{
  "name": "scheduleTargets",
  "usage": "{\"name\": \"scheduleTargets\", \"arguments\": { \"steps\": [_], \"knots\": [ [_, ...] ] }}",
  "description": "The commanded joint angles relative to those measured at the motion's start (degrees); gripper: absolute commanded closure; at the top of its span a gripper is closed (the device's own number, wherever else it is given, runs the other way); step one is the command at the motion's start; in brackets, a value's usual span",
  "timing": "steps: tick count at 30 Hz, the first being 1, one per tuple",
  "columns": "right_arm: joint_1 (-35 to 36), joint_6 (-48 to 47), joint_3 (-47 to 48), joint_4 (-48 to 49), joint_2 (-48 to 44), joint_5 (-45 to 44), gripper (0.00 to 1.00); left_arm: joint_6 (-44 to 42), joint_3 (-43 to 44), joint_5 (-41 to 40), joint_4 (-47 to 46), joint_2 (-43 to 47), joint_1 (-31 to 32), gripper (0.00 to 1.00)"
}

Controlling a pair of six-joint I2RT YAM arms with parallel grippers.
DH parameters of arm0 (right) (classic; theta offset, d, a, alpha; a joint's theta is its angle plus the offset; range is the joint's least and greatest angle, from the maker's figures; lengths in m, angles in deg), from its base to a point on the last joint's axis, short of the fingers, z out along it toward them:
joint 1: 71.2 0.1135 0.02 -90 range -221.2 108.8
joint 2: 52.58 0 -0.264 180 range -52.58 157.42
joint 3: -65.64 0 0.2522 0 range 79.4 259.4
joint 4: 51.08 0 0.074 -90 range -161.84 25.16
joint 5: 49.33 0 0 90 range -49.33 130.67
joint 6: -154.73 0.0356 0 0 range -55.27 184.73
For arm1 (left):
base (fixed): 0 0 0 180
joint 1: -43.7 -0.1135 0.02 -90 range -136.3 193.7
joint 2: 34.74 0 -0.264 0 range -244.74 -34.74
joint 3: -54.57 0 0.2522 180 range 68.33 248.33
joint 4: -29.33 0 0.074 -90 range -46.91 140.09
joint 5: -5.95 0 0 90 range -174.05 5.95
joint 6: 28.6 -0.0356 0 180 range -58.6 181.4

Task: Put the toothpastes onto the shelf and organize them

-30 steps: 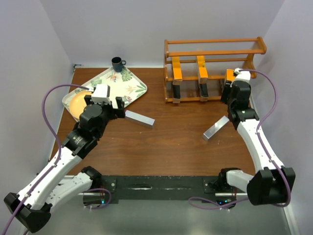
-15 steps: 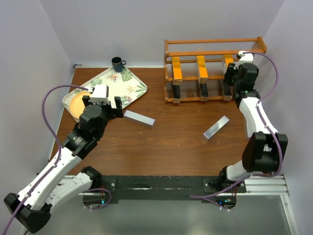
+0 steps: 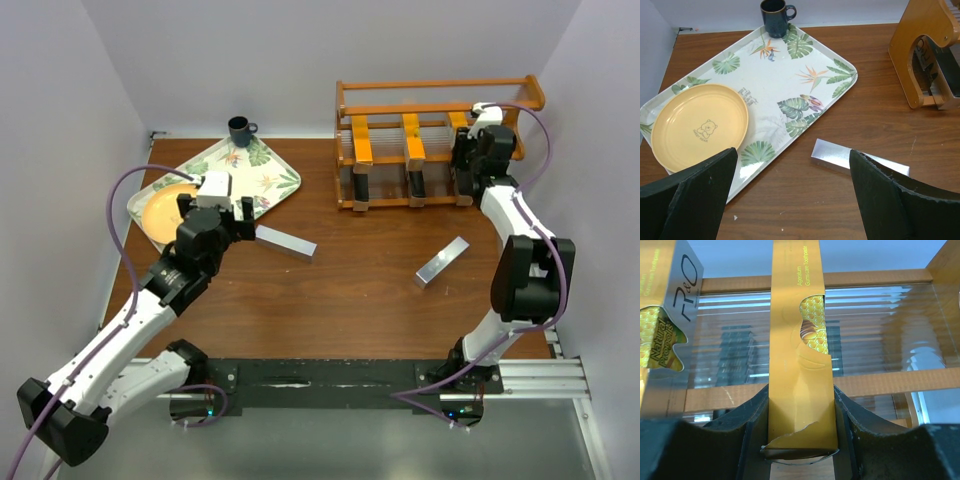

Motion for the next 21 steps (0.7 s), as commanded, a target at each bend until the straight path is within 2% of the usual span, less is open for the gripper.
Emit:
{"name": "scheduleTargets", "arguments": {
  "steps": [1,7,11,21],
  "knots": [
    [-0.26,-1.63,3.54,7.19,0.11,-0.34,0.84,-1.03,0.22,0.09,-2.55,-0.58,-0.66,0.0],
    [-0.35,-0.93,2.13,8.86,1.16,-0.77,0.79,-1.12,0.13,0.09,-2.64,-0.85,-0.75,0.0],
    [-0.61,-1.19,1.43,9.04,1.51,-0.77,0.71,-1.12,0.04,0.36,-2.64,-0.85,-0.75,0.0],
    [-1.05,-1.72,1.52,7.46,3.27,-0.07,0.67,-1.12,-0.14,0.62,-2.81,-0.49,-0.83,0.0]
  ]
}}
